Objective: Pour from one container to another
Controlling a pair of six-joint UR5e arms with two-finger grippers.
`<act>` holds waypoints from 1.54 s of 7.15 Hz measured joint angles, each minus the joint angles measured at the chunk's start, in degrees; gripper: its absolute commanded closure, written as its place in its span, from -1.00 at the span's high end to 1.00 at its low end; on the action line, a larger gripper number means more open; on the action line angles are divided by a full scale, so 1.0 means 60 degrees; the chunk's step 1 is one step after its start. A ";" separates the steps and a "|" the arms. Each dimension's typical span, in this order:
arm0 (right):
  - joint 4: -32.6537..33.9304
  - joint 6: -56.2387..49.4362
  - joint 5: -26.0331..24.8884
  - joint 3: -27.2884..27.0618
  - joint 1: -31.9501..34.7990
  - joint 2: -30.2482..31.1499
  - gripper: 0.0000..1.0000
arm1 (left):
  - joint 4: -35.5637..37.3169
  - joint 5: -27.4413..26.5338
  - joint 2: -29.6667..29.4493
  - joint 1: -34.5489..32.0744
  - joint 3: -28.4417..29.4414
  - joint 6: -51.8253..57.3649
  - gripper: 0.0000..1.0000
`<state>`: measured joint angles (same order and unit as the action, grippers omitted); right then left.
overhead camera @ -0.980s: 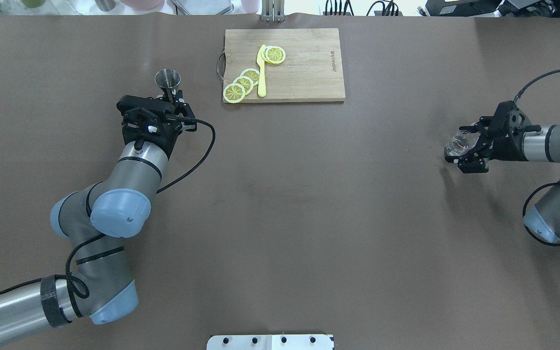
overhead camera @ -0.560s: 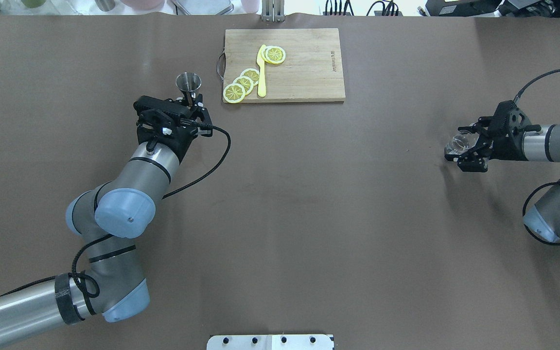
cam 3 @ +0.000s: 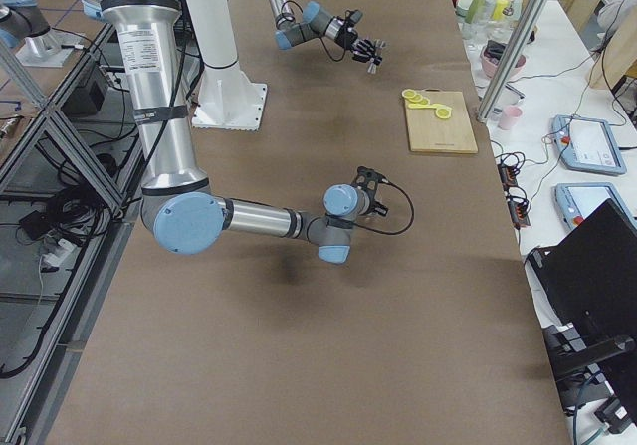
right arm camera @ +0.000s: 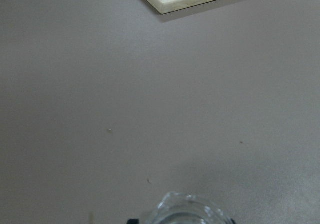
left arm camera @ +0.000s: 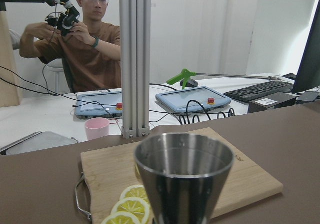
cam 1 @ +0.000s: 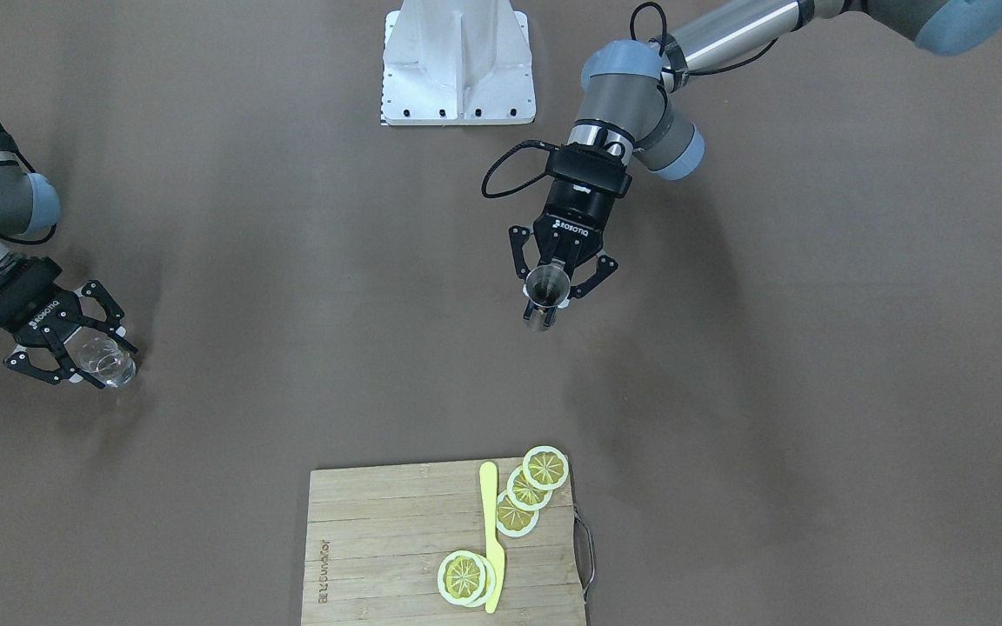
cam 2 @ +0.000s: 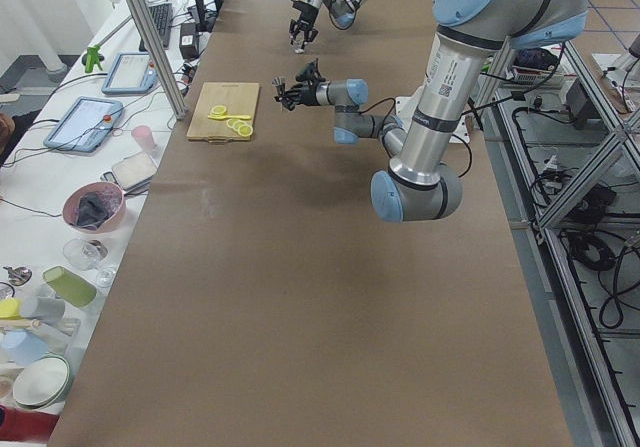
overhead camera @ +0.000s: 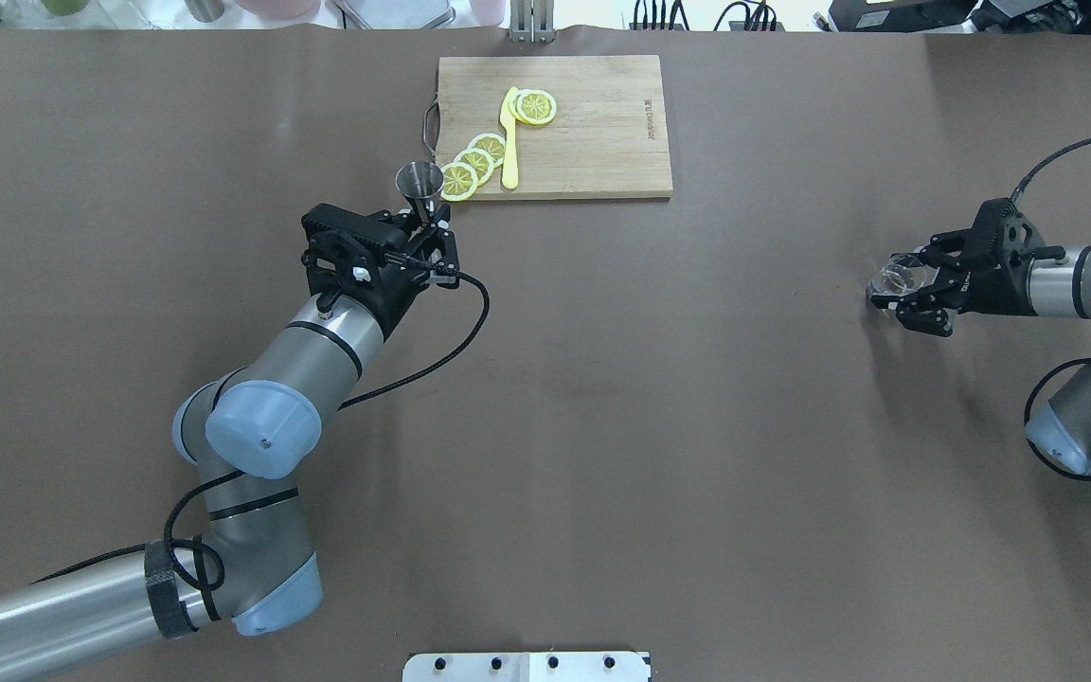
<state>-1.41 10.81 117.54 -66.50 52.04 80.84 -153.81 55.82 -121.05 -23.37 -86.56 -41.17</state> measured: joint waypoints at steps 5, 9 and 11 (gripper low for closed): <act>0.0027 -0.0086 0.0065 -0.0137 0.0225 -0.0006 -1.00 | -0.1396 0.2402 -0.0073 -0.0412 0.0431 0.1934 -1.00; 0.1149 -0.0289 0.1165 -0.1619 0.0885 -0.0163 -1.00 | -0.2816 0.3327 0.0579 -0.0420 0.0460 0.2025 -1.00; 0.1643 -0.0293 0.1817 -0.2068 0.1075 -0.0406 -1.00 | -0.3349 0.3467 0.0793 -0.0389 0.0472 0.2557 -1.00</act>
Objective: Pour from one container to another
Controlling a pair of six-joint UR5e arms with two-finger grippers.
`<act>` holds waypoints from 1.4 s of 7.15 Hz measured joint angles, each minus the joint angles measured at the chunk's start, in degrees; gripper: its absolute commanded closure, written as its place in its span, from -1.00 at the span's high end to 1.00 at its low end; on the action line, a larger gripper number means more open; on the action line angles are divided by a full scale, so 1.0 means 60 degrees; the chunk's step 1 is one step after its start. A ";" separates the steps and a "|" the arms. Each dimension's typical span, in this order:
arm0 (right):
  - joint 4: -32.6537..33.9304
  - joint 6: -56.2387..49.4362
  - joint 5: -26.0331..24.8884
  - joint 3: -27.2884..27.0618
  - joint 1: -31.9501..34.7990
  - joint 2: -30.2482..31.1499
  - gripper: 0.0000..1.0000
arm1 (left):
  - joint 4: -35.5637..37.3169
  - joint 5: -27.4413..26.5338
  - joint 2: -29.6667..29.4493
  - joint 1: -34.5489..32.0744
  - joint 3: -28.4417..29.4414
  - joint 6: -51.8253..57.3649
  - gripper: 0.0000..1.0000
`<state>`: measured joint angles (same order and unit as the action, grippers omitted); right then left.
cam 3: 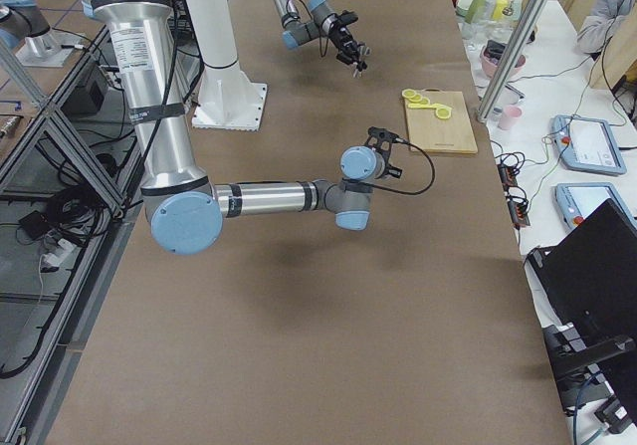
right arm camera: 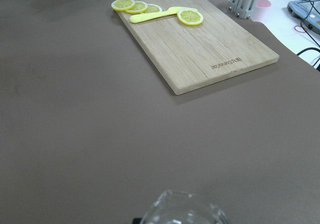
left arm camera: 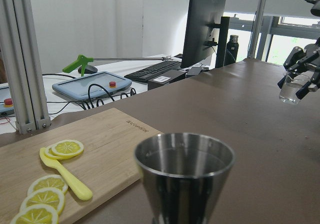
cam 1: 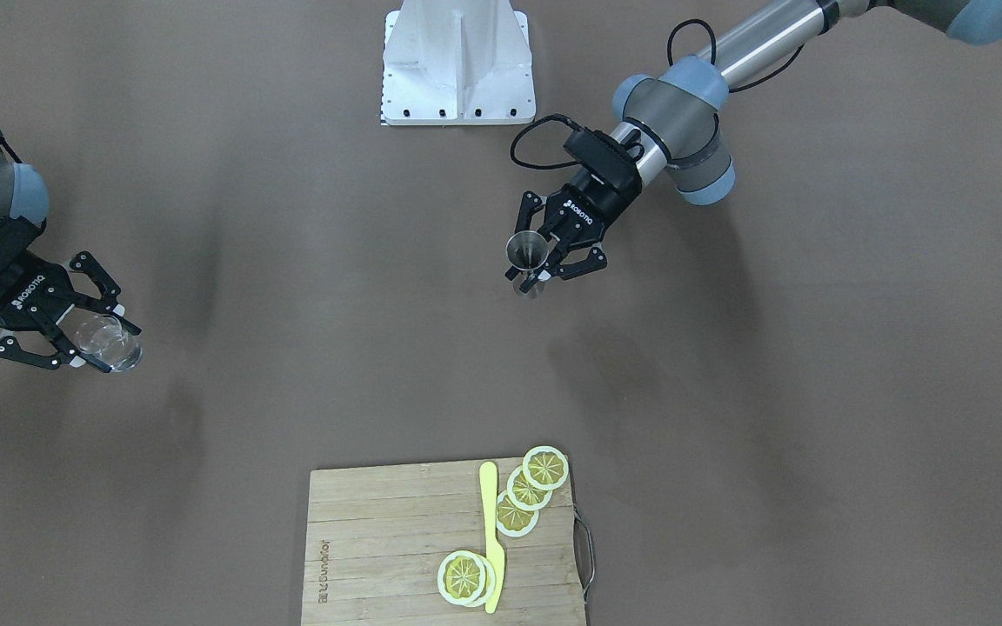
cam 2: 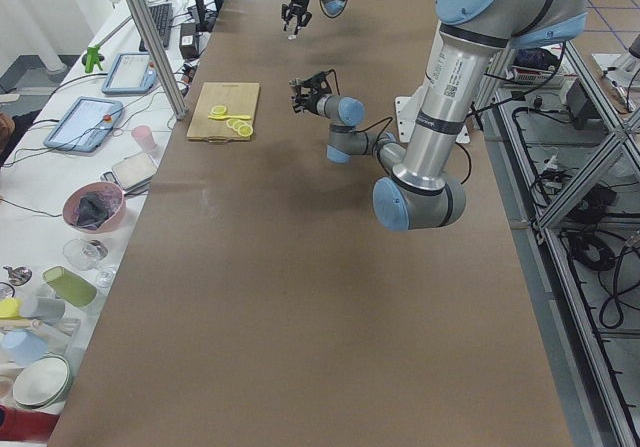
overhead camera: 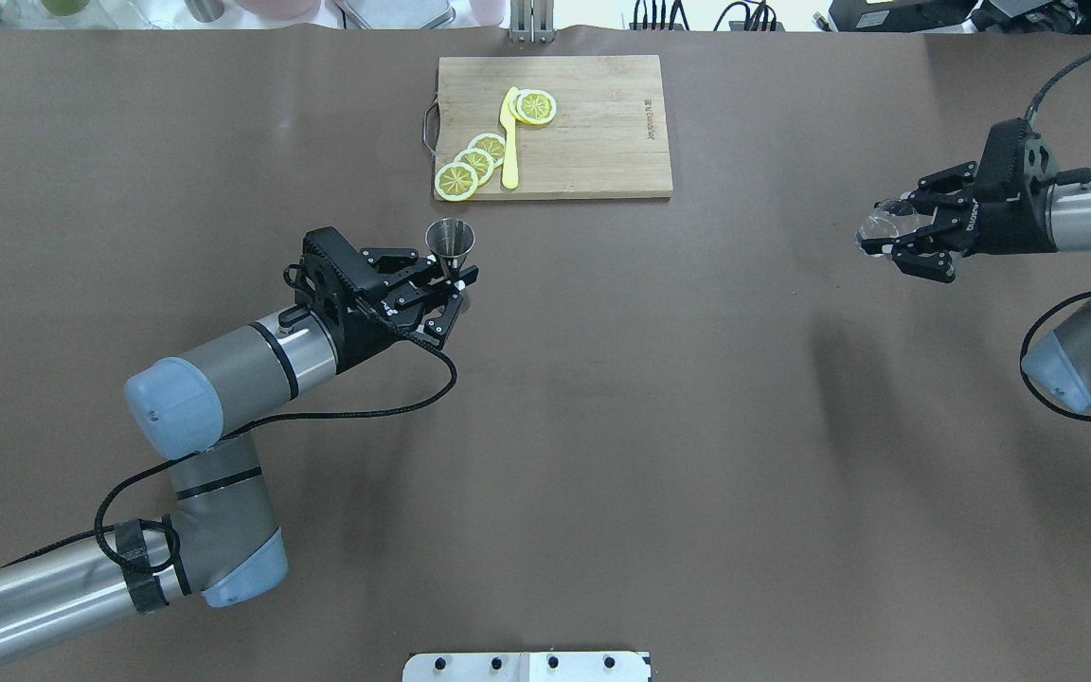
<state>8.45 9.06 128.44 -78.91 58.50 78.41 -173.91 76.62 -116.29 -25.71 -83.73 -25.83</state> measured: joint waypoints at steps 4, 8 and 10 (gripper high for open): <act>0.0184 0.0078 0.0119 -0.0097 0.0129 -0.0200 -1.00 | -0.0364 0.0663 0.0018 0.0105 0.0135 0.0542 -1.00; 0.0105 0.0175 0.0252 -0.0114 0.0157 -0.0161 -1.00 | -0.0810 0.1544 0.0112 0.0112 0.0171 0.0917 -1.00; 0.0121 0.0304 0.0522 -0.0095 0.0275 -0.0183 -1.00 | -0.1458 0.1745 0.0254 0.0126 0.0298 0.0899 -1.00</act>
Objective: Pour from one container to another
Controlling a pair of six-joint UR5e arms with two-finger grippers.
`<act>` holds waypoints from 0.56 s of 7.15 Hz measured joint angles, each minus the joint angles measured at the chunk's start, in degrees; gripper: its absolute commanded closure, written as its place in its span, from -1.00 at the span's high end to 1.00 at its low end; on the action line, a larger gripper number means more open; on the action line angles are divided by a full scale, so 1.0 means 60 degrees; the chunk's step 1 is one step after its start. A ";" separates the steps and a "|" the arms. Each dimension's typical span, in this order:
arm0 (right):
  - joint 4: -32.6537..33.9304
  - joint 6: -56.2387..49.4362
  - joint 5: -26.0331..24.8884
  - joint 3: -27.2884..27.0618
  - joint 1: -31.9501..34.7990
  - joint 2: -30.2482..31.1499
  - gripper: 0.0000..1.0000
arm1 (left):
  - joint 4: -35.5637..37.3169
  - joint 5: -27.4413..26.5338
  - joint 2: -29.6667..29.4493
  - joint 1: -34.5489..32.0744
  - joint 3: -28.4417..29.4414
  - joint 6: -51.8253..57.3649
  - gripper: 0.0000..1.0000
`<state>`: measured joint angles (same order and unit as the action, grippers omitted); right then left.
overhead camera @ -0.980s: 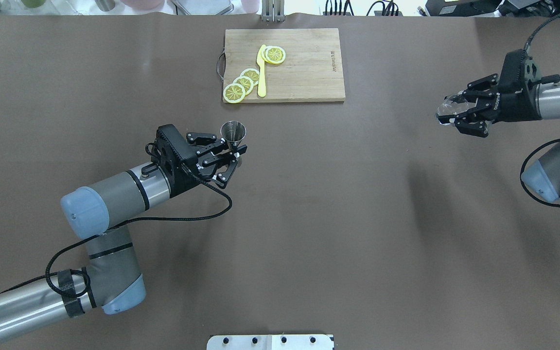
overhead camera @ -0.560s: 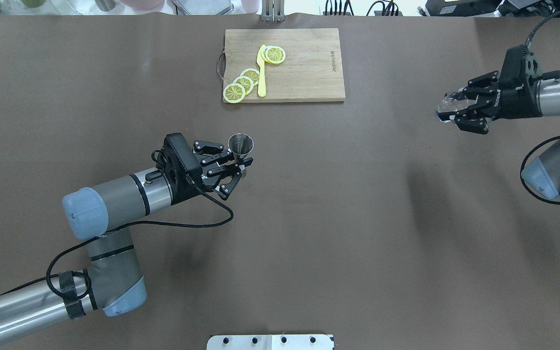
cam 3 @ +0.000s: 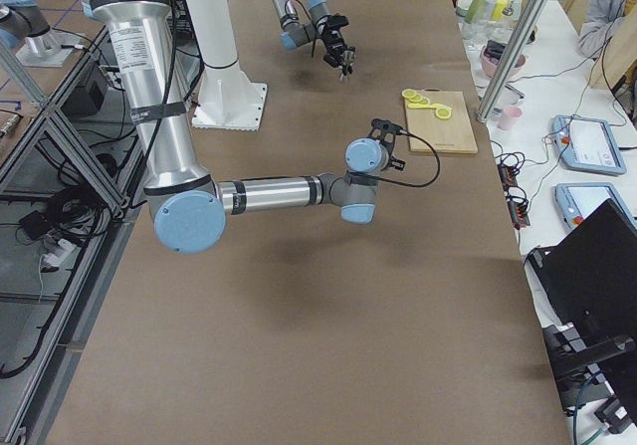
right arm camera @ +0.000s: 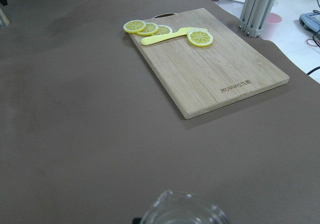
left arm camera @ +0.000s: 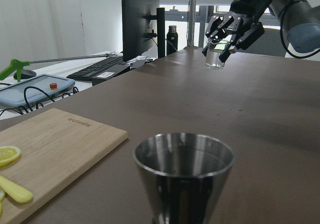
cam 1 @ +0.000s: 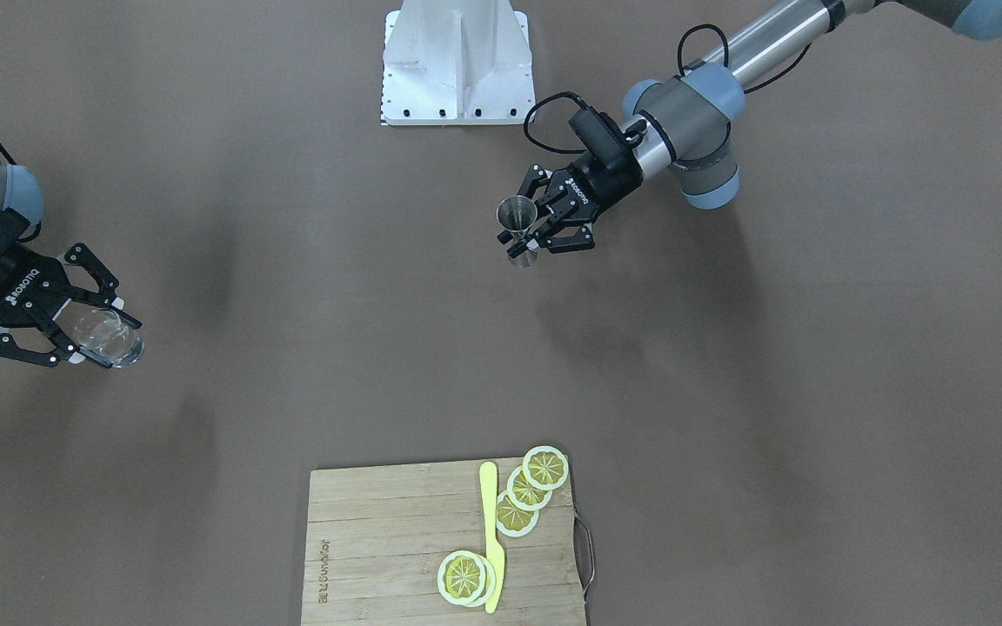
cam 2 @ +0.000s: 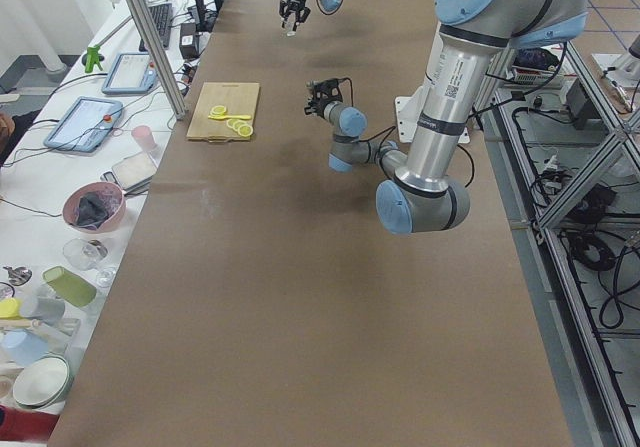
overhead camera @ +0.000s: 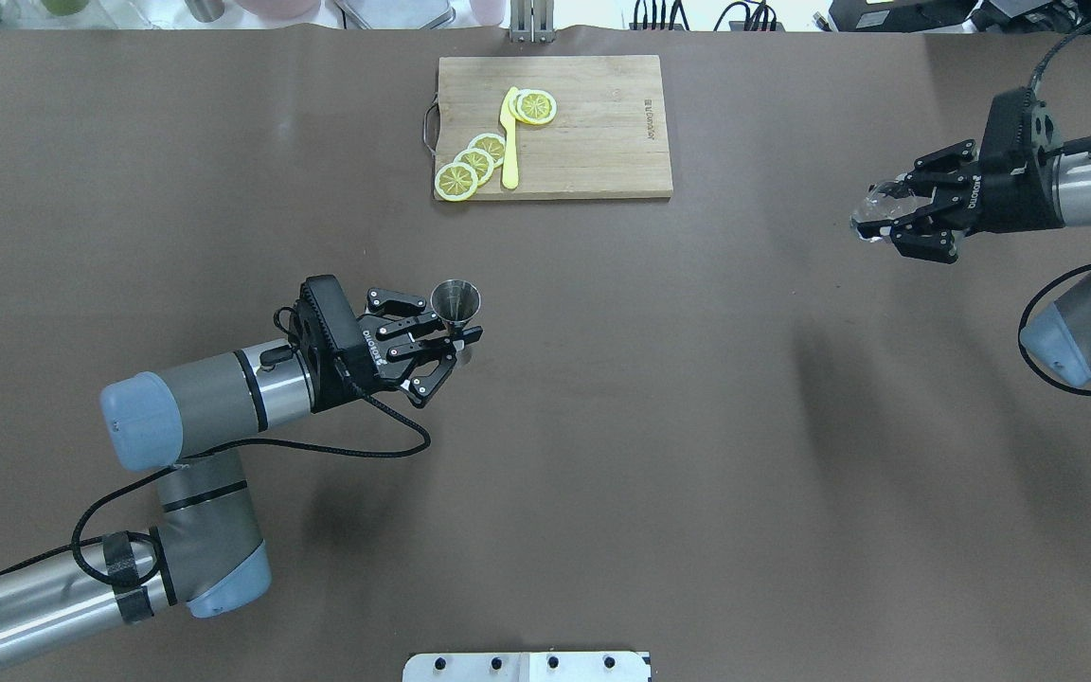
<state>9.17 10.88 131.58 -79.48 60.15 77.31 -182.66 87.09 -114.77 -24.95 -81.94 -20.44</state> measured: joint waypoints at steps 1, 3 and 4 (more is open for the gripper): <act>-0.0004 0.0047 0.0145 0.0007 0.0090 -0.0005 -1.00 | -0.0029 0.0017 -0.0013 0.0016 0.0028 -0.0011 -1.00; -0.0029 0.0192 0.0410 -0.0014 0.0266 -0.0016 -1.00 | 0.0228 0.0001 -0.0205 0.0010 0.0144 0.0005 -1.00; -0.0116 0.0252 0.0484 -0.0014 0.0290 -0.0005 -1.00 | 0.0433 0.0000 -0.0392 -0.0034 0.0197 -0.0021 -1.00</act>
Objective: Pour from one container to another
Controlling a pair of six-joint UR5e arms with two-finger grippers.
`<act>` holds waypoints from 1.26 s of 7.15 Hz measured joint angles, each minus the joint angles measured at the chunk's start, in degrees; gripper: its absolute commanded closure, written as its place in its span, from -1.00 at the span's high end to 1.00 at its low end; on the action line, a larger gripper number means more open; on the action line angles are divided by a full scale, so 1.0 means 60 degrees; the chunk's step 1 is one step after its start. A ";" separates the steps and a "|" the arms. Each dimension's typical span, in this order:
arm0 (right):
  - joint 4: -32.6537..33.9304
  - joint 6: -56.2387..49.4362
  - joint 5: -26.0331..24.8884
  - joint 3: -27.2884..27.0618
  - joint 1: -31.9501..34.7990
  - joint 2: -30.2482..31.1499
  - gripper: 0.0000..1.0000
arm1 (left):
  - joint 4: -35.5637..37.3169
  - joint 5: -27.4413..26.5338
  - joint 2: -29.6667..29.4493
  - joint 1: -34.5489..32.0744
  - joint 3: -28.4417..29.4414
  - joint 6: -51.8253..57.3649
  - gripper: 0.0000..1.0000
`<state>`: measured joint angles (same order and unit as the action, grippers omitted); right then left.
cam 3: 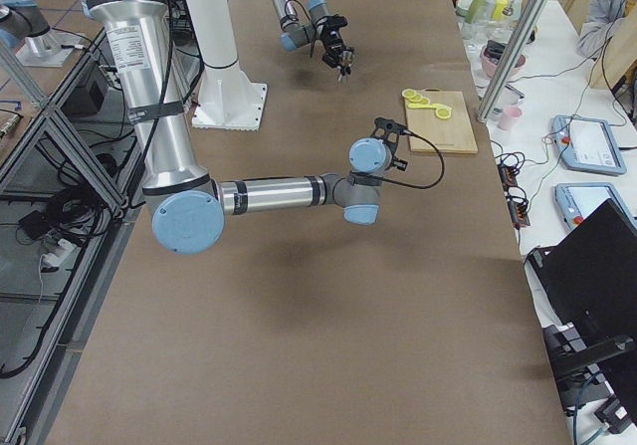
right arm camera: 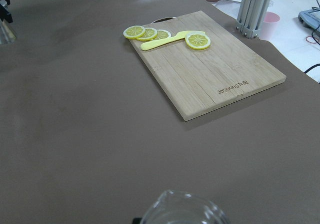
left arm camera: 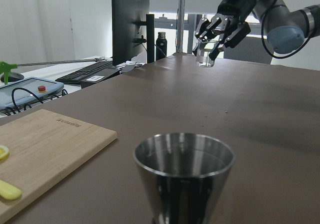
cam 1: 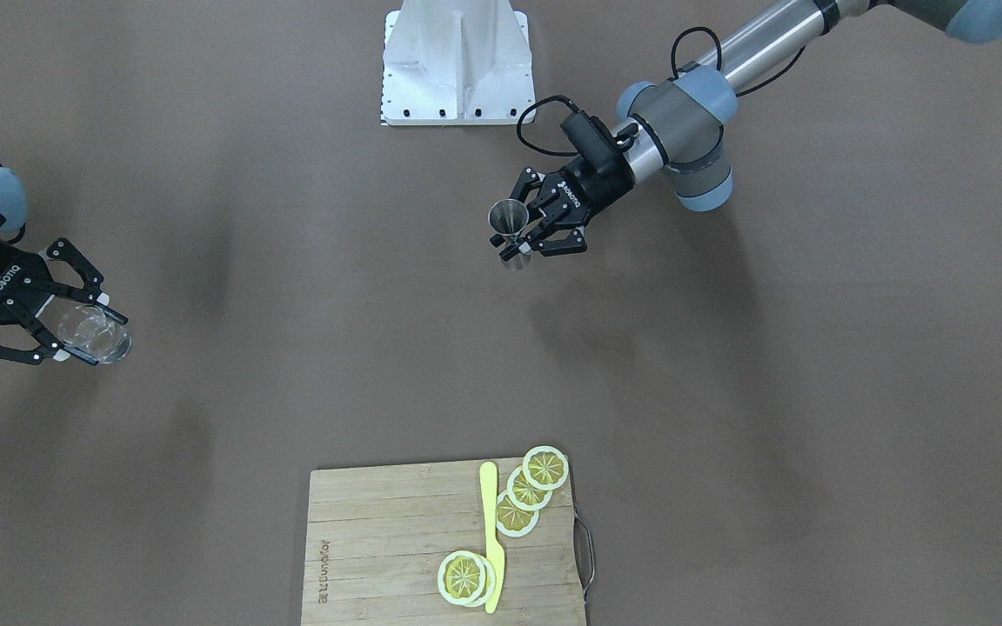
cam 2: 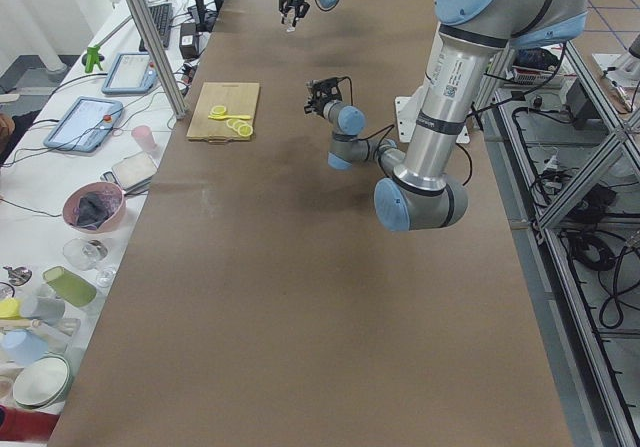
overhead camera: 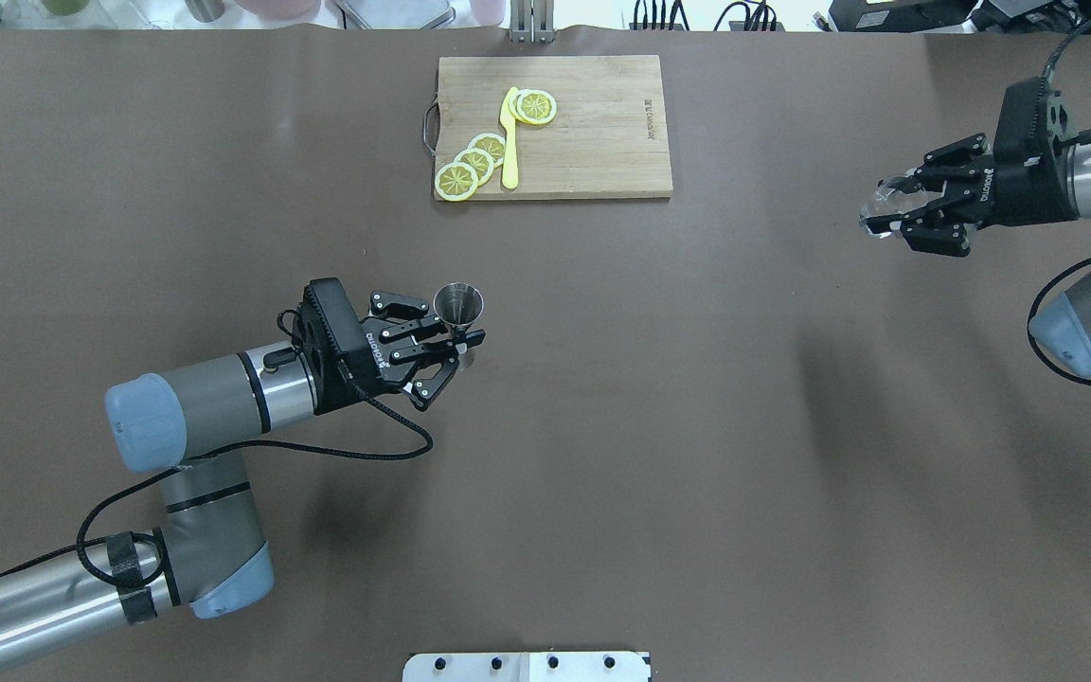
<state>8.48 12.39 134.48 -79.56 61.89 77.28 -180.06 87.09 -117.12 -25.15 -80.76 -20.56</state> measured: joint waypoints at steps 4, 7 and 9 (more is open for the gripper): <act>-0.0340 -0.0077 0.0645 -0.0265 0.0050 -0.0006 -1.00 | 0.0294 -0.0014 -0.0364 -0.0046 0.0301 0.0018 -1.00; -0.0148 -0.0198 0.0758 -0.0879 0.0035 -0.0049 -1.00 | 0.0286 0.0012 -0.0601 -0.0027 0.0475 -0.0006 -1.00; 0.0854 -0.1011 0.0729 -0.1611 -0.0110 -0.0052 -1.00 | 0.0219 0.0003 -0.0608 0.0058 0.0321 0.0044 -1.00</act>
<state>13.60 6.33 138.85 -89.22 61.23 76.97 -178.75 87.11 -120.77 -24.80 -78.83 -20.29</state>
